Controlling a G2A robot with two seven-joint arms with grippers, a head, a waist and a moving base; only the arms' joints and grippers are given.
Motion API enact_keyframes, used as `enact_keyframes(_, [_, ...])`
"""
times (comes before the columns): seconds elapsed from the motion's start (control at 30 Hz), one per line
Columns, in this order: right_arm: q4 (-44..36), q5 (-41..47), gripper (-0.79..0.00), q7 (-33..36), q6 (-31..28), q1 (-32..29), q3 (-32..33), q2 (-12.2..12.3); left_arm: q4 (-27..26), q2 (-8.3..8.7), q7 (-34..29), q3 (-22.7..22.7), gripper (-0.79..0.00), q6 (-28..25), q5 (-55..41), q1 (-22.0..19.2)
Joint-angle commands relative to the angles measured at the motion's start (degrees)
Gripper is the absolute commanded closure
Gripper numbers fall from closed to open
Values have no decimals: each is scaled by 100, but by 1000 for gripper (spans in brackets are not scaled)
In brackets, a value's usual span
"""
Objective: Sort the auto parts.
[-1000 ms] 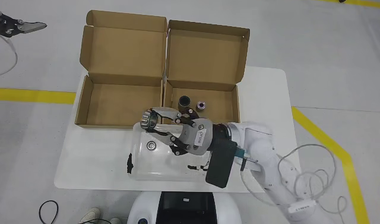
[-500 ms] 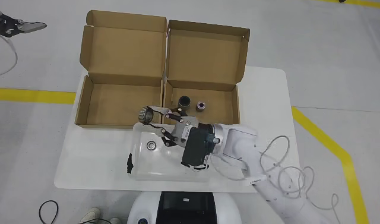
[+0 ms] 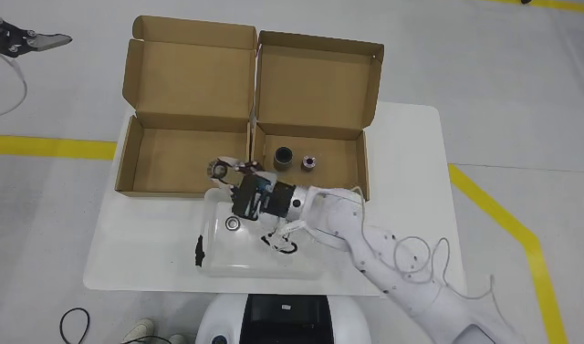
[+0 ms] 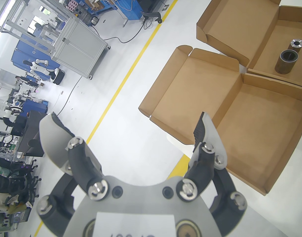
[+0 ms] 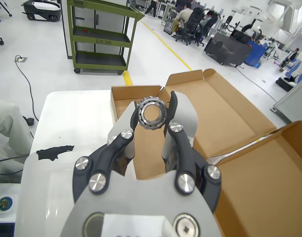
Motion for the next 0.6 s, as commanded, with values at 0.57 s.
enact_keyframes(0.57, [2550, 1313, 0, 751, 459, 1472, -987, -1048, 0, 0, 0, 0, -785, 0, 0, 0])
